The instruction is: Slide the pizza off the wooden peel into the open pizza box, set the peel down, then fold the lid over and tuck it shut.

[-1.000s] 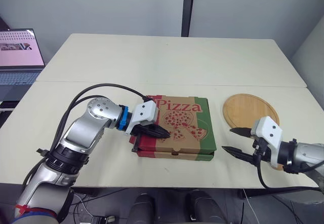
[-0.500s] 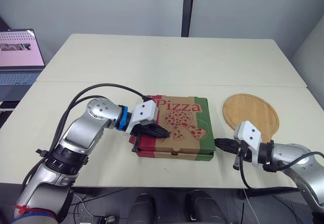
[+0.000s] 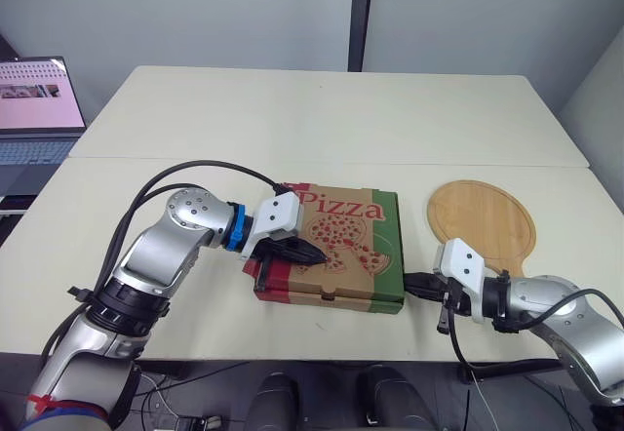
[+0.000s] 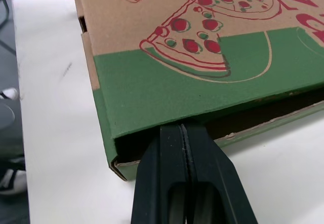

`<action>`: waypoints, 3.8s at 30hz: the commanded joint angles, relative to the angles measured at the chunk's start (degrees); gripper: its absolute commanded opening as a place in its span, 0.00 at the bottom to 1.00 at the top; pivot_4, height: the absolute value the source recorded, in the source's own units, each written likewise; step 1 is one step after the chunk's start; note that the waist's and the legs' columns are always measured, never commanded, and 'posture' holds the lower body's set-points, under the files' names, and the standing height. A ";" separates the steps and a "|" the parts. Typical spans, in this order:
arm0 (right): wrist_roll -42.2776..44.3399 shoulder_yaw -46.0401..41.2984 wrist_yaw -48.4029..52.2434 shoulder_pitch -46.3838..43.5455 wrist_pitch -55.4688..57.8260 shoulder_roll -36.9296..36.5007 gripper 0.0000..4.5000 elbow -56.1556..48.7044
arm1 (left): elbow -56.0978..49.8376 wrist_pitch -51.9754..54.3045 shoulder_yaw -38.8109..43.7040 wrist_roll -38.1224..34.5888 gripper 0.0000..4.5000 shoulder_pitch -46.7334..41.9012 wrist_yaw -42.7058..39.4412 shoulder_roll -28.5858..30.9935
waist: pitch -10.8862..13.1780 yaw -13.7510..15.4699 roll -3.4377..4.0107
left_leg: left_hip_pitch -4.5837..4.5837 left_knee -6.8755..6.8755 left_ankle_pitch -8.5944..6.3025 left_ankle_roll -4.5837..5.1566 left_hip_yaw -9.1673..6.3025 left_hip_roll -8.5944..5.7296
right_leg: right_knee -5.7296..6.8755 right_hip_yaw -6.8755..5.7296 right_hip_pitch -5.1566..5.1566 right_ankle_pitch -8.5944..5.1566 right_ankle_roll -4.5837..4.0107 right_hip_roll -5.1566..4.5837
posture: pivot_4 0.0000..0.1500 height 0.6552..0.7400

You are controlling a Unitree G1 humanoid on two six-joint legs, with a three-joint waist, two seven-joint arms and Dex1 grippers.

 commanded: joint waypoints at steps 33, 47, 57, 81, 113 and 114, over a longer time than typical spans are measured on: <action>4.45 7.03 2.12 -13.57 4.66 1.94 0.00 -2.62 | 8.20 -9.81 10.08 2.98 0.00 4.39 -4.84 18.07 | 0.02 0.10 0.01 | -0.01 -0.02 0.00 0.00 -0.02 0.04 | 0.15 -0.05 -0.10 -0.11 -0.18 0.01 | 1.00 0.90; 4.62 6.85 2.65 -14.91 4.70 2.16 0.00 -2.08 | -0.51 -5.46 7.34 1.73 0.00 7.46 -2.96 12.47 | 0.02 0.15 0.00 | -0.05 -0.01 0.00 0.00 -0.05 0.04 | 0.17 -0.09 -0.11 -0.11 -0.18 -0.02 | 1.00 0.90; 4.47 7.27 2.58 -14.40 4.38 2.44 0.00 -2.06 | 1.75 -5.04 9.74 2.49 0.00 7.41 -2.68 14.15 | 0.02 0.16 0.00 | -0.06 -0.01 0.00 0.00 -0.05 0.03 | 0.16 -0.09 -0.11 -0.11 -0.17 -0.02 | 1.00 0.90; -0.54 9.89 4.93 -12.81 0.51 1.89 0.00 0.82 | -1.17 -2.52 4.98 3.19 0.00 10.40 3.24 8.96 | 0.02 0.08 -0.02 | -0.01 -0.02 0.00 0.00 -0.05 0.06 | 0.21 -0.07 -0.12 -0.11 -0.18 0.02 | 1.00 0.90; -16.85 -0.15 -6.46 -10.68 -14.88 2.71 0.00 17.40 | -0.29 9.78 20.62 -5.15 0.00 20.19 23.90 3.24 | 0.01 0.13 -0.01 | 0.07 -0.05 0.00 0.00 0.00 0.04 | 0.20 -0.04 -0.06 -0.12 -0.20 -0.05 | 1.00 0.90; -17.27 0.45 -5.91 -10.68 -14.92 2.74 0.00 18.26 | -0.48 10.25 20.34 -5.40 0.00 20.43 24.38 2.39 | 0.01 0.14 -0.01 | 0.07 -0.05 0.00 0.00 0.01 0.03 | 0.20 -0.03 -0.06 -0.11 -0.20 -0.05 | 1.00 0.90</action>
